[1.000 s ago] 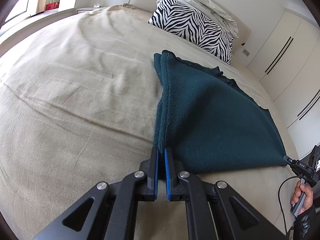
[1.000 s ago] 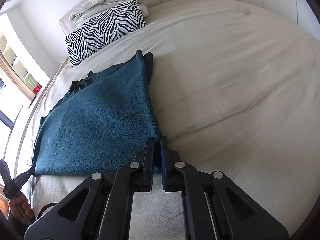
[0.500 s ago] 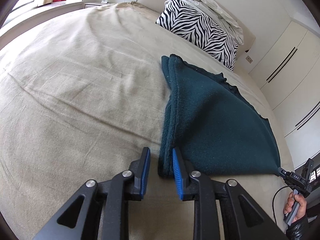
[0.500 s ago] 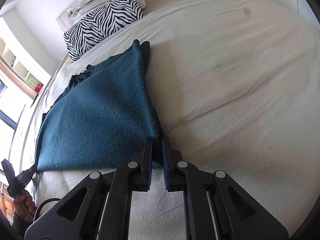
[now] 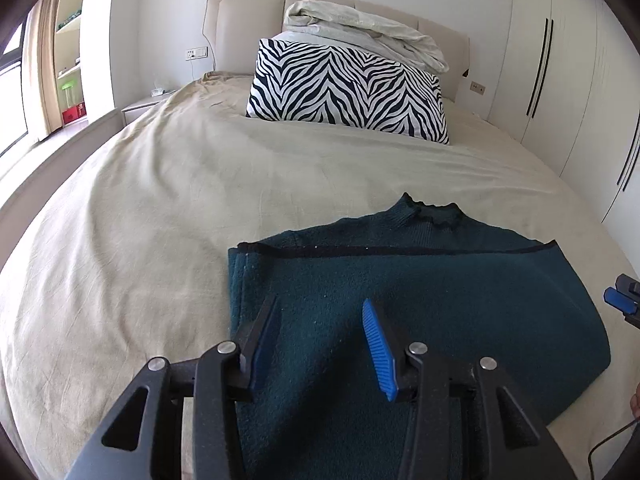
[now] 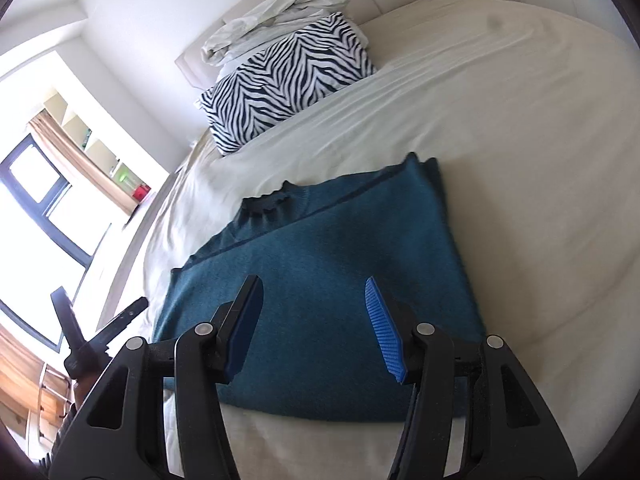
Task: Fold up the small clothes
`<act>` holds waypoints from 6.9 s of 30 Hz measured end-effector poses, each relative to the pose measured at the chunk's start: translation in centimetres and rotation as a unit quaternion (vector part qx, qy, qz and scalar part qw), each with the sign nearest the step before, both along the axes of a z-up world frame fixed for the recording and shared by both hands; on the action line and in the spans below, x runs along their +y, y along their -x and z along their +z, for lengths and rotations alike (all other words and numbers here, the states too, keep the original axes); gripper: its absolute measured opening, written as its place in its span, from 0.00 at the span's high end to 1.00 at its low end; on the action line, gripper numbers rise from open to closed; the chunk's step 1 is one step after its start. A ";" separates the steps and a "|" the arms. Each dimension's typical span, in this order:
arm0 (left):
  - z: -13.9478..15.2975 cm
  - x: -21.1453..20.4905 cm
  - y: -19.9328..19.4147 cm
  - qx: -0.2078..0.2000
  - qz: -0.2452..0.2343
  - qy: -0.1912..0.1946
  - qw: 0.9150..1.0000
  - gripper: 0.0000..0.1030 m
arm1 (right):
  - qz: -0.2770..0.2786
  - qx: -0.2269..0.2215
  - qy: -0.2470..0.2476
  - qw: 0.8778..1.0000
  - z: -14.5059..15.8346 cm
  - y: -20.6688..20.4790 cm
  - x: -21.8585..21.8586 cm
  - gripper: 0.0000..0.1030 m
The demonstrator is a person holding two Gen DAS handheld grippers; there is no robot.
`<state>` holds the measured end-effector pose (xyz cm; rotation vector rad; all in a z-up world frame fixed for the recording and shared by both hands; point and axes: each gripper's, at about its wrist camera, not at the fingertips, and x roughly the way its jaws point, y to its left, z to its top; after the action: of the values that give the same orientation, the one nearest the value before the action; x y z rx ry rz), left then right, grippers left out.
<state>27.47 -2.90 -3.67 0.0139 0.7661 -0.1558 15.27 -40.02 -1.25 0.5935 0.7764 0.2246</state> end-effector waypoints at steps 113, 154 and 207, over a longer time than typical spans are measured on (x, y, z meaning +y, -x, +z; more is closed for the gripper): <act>-4.7 -8.6 0.8 0.099 -0.075 0.173 0.977 0.29 | -0.275 0.051 -0.292 0.915 -9.2 13.0 -5.6 0.41; -7.3 -6.2 -0.9 0.131 -0.086 0.267 0.951 0.32 | -0.280 0.040 -0.191 0.940 -9.2 4.1 -6.0 0.85; -8.6 9.3 -7.8 0.230 -0.067 0.336 0.911 0.85 | 0.205 -0.048 0.149 0.966 -3.0 5.3 22.7 0.76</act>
<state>35.29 6.35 -12.29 -0.6482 1.1493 -0.5642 9.96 -17.34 -4.25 0.1299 0.8151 0.5037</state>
